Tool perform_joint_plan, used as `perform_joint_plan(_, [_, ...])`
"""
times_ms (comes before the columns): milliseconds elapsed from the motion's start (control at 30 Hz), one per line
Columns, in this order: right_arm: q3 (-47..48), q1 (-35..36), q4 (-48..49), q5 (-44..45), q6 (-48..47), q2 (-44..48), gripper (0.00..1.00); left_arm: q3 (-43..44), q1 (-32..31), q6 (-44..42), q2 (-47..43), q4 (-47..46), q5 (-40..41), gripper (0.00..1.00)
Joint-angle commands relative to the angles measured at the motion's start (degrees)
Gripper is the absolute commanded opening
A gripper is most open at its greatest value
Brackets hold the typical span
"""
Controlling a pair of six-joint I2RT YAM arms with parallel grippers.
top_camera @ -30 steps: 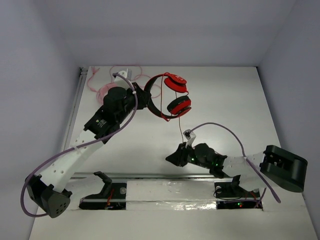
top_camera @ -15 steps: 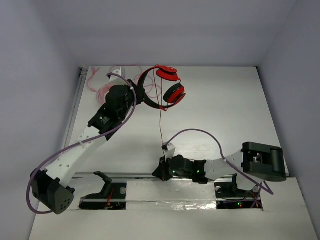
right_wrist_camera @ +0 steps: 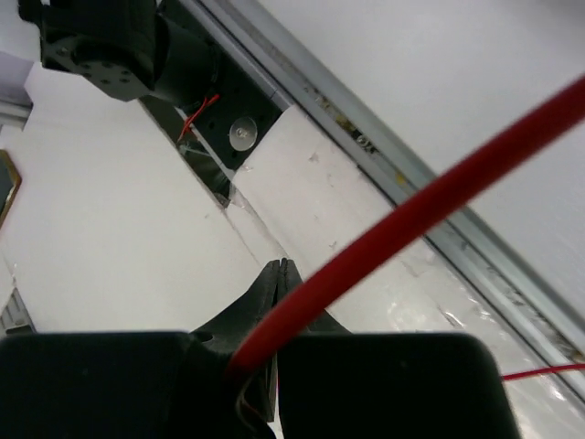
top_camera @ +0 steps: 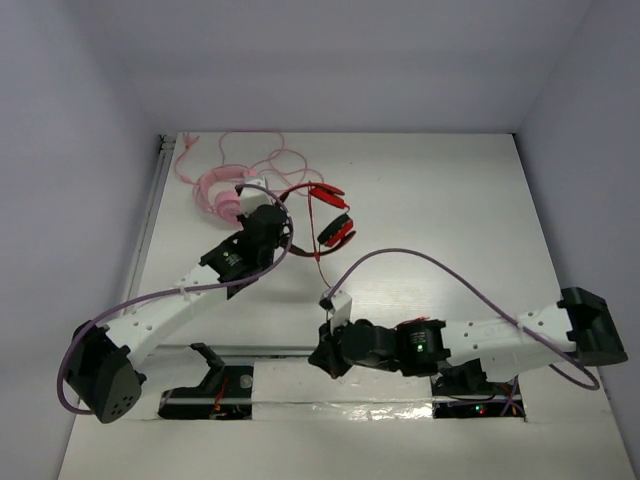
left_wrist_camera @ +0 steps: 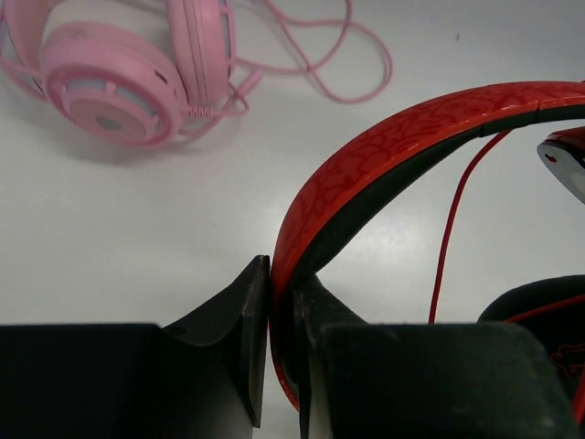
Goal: Wrap the headphones
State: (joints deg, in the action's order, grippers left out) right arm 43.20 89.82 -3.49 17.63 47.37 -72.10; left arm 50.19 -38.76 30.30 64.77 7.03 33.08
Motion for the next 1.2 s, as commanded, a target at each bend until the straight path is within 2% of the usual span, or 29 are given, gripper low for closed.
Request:
perform_joint_plan(0, [5.74, 0.18, -15.02, 5.73, -5.25, 5.72, 0.0, -2.99, -4.47, 1.95, -0.7, 0.35, 5.94, 0.0])
perform_joint_plan(200, [11.89, -0.61, -26.81, 14.35, -11.68, 10.65, 0.0, -5.46, -10.62, 2.57, -0.09, 5.35, 4.54, 0.0])
perform_joint_plan(333, [12.08, -4.21, -28.68, 14.19, -15.54, 13.64, 0.0, -5.46, -12.47, 0.29, 0.7, 6.59, -3.43, 0.0])
perform_joint_plan(467, [12.96, -7.72, -30.61, 14.8, -18.37, 15.14, 0.0, -1.17, -15.81, -2.53, 2.99, 11.77, -12.14, 0.0])
perform_joint_plan(533, [13.49, -11.67, -32.28, 15.15, -18.98, 14.88, 0.0, 0.25, -16.34, -6.11, 4.39, 14.06, -14.87, 0.0])
perform_joint_plan(567, [13.75, -12.64, -32.55, 15.33, -19.42, 14.79, 0.0, 1.99, -16.34, -7.35, 5.01, 14.94, -17.24, 0.0])
perform_joint_plan(733, [14.89, -14.67, -28.51, 12.7, -23.28, 15.14, 0.0, 4.47, -17.39, -11.05, 10.09, 17.23, -19.01, 0.0])
perform_joint_plan(867, [16.13, -16.69, -27.45, 10.07, -26.54, 13.91, 0.0, 4.91, -18.71, -15.52, 12.13, 16.7, -25.06, 0.0])
perform_joint_plan(1033, [15.25, -22.58, -26.57, 7.51, -28.83, 13.12, 0.0, 4.12, -18.72, -21.77, 8.19, 15.39, -32.1, 0.0])
perform_joint_plan(1100, [15.51, -23.81, -27.36, 9.08, -28.39, 13.03, 0.0, 5.43, -18.02, -23.26, 7.56, 16.08, -32.73, 0.0])
perform_joint_plan(1167, [15.51, -24.42, -27.71, 12.51, -27.43, 13.64, 0.0, 6.49, -16.17, -24.23, 6.51, 15.91, -36.92, 0.0])
